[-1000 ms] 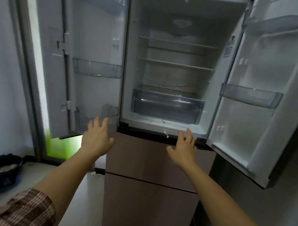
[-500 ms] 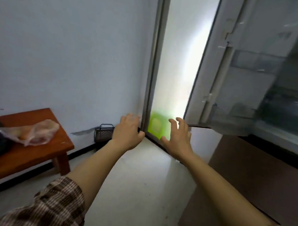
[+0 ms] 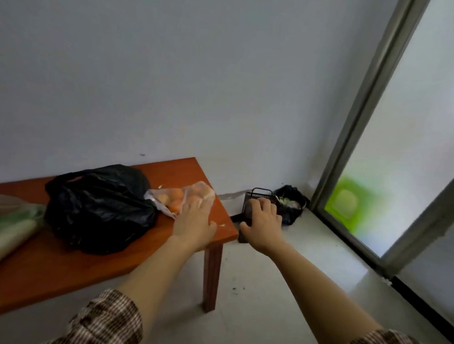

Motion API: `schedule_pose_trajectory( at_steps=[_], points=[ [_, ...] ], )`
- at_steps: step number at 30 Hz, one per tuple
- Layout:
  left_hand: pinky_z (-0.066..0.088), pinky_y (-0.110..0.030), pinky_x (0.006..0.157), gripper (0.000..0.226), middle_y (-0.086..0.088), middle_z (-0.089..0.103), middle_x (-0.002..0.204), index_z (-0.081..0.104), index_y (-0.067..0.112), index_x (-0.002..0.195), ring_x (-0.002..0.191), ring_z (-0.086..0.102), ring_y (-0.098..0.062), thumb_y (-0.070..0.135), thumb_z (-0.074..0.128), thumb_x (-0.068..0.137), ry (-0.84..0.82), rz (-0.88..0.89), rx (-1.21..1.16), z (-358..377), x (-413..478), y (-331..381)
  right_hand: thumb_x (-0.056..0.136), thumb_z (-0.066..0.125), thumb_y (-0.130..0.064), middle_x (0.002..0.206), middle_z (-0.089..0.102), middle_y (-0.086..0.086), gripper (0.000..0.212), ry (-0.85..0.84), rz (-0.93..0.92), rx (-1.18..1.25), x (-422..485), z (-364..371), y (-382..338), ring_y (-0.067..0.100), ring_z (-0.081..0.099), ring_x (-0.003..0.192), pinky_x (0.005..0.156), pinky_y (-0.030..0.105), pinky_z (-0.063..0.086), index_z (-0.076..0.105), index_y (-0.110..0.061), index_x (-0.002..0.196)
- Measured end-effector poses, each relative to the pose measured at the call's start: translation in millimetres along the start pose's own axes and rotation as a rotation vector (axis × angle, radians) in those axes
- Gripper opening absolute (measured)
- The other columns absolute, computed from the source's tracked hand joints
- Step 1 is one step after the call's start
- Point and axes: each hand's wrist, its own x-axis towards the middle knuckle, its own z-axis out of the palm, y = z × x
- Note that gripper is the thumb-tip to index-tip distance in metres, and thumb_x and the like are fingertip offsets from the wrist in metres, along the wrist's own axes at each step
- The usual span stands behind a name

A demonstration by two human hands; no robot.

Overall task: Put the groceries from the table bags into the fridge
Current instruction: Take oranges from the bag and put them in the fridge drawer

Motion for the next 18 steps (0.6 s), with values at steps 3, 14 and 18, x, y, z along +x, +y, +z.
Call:
schedule_pose_trajectory(
  at_steps=[3,14,18],
  points=[
    [0.04,-0.044,0.099,0.062,-0.012,0.039,0.143,0.028,0.017,0.147,0.133,0.034,-0.031,0.031,0.049,0.091,-0.012,-0.054,0.03,5,31,-50,0.086,0.053,-0.036,0.141,0.034,0.008,0.06,-0.066,-0.049,-0.006,43,34,-27,0.03,0.029,0.13,0.104,0.046,0.028,0.035,-0.016,0.14],
    [-0.024,-0.048,0.109,0.044,-0.005,0.037,0.15,0.043,0.017,0.14,0.146,0.013,-0.023,0.025,0.041,0.096,-0.158,0.009,0.475,53,150,-157,0.091,0.049,-0.037,0.158,0.017,0.011,0.056,-0.378,-0.217,-0.071,197,158,-74,0.037,0.01,0.145,0.113,0.058,0.019,0.032,-0.025,0.143],
    [-0.015,-0.053,0.113,0.03,-0.002,0.057,0.127,0.06,0.021,0.12,0.136,0.031,-0.025,0.018,0.043,0.096,-0.395,-0.061,0.541,73,170,-172,0.089,0.058,-0.03,0.151,0.021,0.017,0.069,-0.531,-0.357,-0.276,229,189,-79,0.04,0.014,0.142,0.111,0.055,0.024,0.022,-0.035,0.147]
  ],
)
